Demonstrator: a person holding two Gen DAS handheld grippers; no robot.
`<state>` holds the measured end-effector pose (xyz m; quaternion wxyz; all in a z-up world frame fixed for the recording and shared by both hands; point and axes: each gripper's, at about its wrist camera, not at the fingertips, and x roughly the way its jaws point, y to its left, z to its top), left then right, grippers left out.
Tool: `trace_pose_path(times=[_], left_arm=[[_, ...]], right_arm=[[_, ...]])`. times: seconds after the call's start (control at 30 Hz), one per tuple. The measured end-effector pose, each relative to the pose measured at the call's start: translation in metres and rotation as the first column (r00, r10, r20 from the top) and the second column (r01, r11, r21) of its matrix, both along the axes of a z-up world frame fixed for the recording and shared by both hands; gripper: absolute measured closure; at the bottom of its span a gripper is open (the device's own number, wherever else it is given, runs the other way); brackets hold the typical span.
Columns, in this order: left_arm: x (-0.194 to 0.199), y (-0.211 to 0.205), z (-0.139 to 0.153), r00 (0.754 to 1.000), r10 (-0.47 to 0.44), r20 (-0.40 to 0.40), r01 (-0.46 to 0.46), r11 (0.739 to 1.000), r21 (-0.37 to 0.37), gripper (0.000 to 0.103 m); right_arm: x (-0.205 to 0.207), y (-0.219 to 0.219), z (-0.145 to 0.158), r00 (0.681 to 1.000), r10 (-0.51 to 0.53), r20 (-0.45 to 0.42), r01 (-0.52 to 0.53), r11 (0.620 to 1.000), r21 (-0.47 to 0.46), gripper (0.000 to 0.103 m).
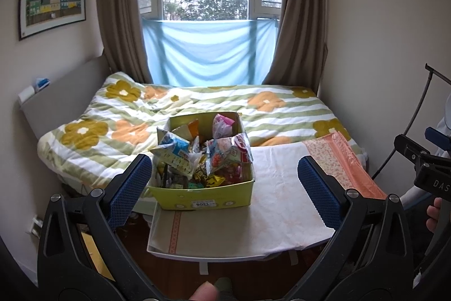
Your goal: Organize snacks
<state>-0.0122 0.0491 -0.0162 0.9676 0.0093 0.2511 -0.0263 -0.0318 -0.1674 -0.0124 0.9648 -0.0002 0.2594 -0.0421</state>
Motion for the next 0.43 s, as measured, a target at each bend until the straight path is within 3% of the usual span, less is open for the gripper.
trace_pose_path(times=[0.43], left_arm=[[0.003, -0.0044, -0.0043, 0.999, -0.01, 0.038, 0.007, 0.998, 0.06, 0.0]], right_arm=[[0.0028, 0.0027, -0.0017, 1.0, -0.007, -0.011, 0.007, 1.0, 0.0, 0.002]])
